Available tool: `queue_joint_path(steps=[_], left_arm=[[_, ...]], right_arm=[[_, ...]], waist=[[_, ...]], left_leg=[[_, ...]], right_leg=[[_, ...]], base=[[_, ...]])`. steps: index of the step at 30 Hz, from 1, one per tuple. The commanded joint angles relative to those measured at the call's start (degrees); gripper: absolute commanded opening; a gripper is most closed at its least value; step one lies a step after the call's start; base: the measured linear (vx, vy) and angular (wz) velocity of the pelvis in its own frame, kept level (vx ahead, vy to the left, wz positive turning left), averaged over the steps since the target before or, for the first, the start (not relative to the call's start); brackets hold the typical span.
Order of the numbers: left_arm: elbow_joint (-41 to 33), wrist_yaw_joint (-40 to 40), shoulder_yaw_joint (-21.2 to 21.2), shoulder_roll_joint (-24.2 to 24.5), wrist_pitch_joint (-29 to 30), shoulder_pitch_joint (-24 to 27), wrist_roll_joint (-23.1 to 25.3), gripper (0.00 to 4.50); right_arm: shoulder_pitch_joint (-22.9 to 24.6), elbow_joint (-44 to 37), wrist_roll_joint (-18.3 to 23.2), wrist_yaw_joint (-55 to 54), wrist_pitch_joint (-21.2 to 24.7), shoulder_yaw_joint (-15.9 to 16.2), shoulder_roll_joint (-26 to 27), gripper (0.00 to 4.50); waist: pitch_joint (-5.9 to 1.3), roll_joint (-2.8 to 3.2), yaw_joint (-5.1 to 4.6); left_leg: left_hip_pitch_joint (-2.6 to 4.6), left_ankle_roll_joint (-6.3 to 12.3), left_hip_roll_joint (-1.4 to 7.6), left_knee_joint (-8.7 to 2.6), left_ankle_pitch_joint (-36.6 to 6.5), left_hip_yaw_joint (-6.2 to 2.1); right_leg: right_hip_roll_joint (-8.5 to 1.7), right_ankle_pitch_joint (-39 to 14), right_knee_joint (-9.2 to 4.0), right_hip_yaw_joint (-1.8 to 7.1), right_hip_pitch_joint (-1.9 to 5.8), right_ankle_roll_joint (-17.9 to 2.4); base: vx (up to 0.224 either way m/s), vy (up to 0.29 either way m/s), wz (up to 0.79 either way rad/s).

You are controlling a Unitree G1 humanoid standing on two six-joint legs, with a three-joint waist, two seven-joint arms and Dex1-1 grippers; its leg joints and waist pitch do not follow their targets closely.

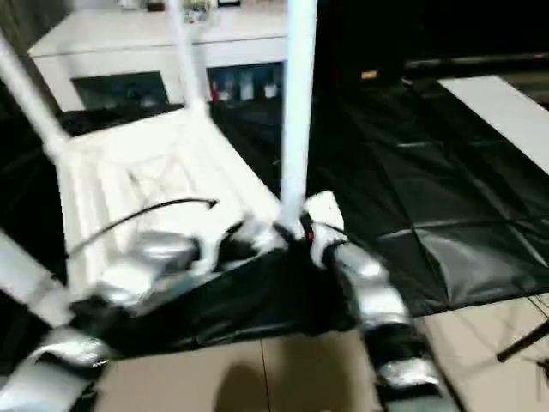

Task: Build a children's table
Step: Rotate leg to tighten

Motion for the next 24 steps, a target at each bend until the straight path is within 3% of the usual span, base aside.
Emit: queue_joint_path(steps=[1, 4, 6, 7, 11, 13, 14, 17, 18, 20, 24], left_arm=[[4.4, 5.3, -0.4, -0.9, -0.2, -0.4, 2.4, 0.0], [5.7, 5.1, -2.0, -1.2, -1.5, -1.3, 4.0, 0.0], [5.8, 4.1, -2.3, -1.2, -1.3, -1.5, 3.8, 0.0], [5.7, 3.9, -2.3, -1.1, -1.2, -1.5, 3.7, 0.0], [4.7, 1.6, -3.3, -0.1, -1.5, -1.1, 3.9, 0.0], [2.6, -1.8, -4.0, 1.7, -1.7, -0.1, 3.8, 0.0], [2.6, -1.8, -4.0, 1.7, -1.7, -0.1, 3.8, 0.0], [-3.1, -8.5, -4.6, 5.6, -1.8, 2.9, 1.9, 0.0], [-5.6, -10.9, -4.4, 7.2, -0.3, 4.1, 0.8, 0.0], [-8.2, -15.8, -5.1, 10.0, -2.0, 5.7, -0.4, 0.0], [-12.3, -23.1, -5.2, 14.0, -2.9, 8.0, -3.3, 0.0]], right_arm=[[-0.1, 2.6, -2.1, -5.8, 1.9, 0.4, 1.9, 2.69], [-0.7, 3.0, -2.9, -5.6, 0.0, 1.6, 3.6, 2.69], [-0.2, 1.2, -0.7, -3.1, -1.6, 1.1, 4.3, 2.69], [0.0, 0.8, -0.2, -2.7, -1.8, 0.8, 4.4, 3.25], [0.4, -1.3, 1.4, -0.7, -1.5, 0.3, 3.9, 3.59], [0.5, -2.2, 1.9, 2.7, -1.9, 1.0, 2.4, 3.84], [0.5, -2.2, 1.9, 2.7, -1.9, 1.0, 2.4, 3.84], [0.8, -3.1, 1.6, 9.8, -1.5, 2.6, -1.7, 4.03], [1.2, -4.2, 2.4, 14.8, -1.3, 3.4, -3.7, 4.03], [2.1, -6.1, 3.0, 21.6, -2.0, 5.1, -6.7, 4.03], [3.8, -9.4, 4.4, 31.8, -2.0, 7.6, -11.2, 4.03]], waist=[[-3.06, -0.73, -0.09], [-3.17, -0.36, -0.11], [-3.14, -0.41, -0.1], [-3.13, -0.46, -0.1], [-3.09, -0.5, -0.07], [-3.12, -0.92, -0.16], [-3.11, -0.76, -0.18], [-3.11, -0.83, -0.33], [-3.28, -0.88, -0.04], [-3.32, -0.72, 0.09], [-3.45, -0.71, 1.02]], left_leg=[[1.25, 0.83, 2.05, -4.71, -20.7, -1.55], [1.08, 0.92, 2.03, -4.76, -21.1, -1.65], [1.11, 1.23, 2.12, -4.82, -22.0, -1.61], [1.09, 1.36, 2.14, -4.84, -22.2, -1.61], [0.71, 1.79, 2.24, -5.04, -21.6, -1.75], [0.72, 1.76, 2.35, -5.06, -21.9, -1.77], [0.57, 1.87, 2.3, -5.04, -21.6, -1.79], [0.44, 2.49, 2.39, -4.92, -20.1, -1.61], [0.72, 2.84, 2.55, -4.73, -19.7, -1.56], [0.73, 3.61, 2.62, -4.66, -18.1, -1.42], [0.79, 4.97, 2.9, -4.5, -14.4, -1.31]], right_leg=[[-2.35, -20.5, -4.74, 1.09, 1.52, -10.7], [-2.43, -20.3, -4.74, 1.03, 1.61, -10.3], [-2.4, -19.6, -4.71, 1.03, 1.69, -10.5], [-2.43, -19.6, -4.71, 1.04, 1.73, -10.5], [-2.48, -18.7, -4.53, 0.98, 2.02, -10.8], [-2.53, -18.9, -4.49, 0.99, 2.02, -11.1], [-2.54, -18.7, -4.36, 0.98, 2.12, -11.1], [-2.67, -17.4, -4.27, 1.03, 2.11, -11.9], [-2.71, -16.2, -4.03, 1.09, 2.18, -12.4], [-2.57, -14.2, -3.89, 1.16, 2.01, -13.2], [-2.41, -8.4, -3.02, 1.07, 2.37, -14.7]], base=[[0.0, 0.0, 0.0], [0.0, 0.0, 0.0], [0.0, 0.0, 0.0], [0.0, 0.0, 0.0], [0.0, 0.0, 0.0], [0.0, 0.0, 0.0], [0.0, 0.0, 0.0], [0.0, 0.0, 0.0], [0.0, 0.0, 0.0], [0.0, 0.0, 0.0], [0.0, 0.0, 0.0]])
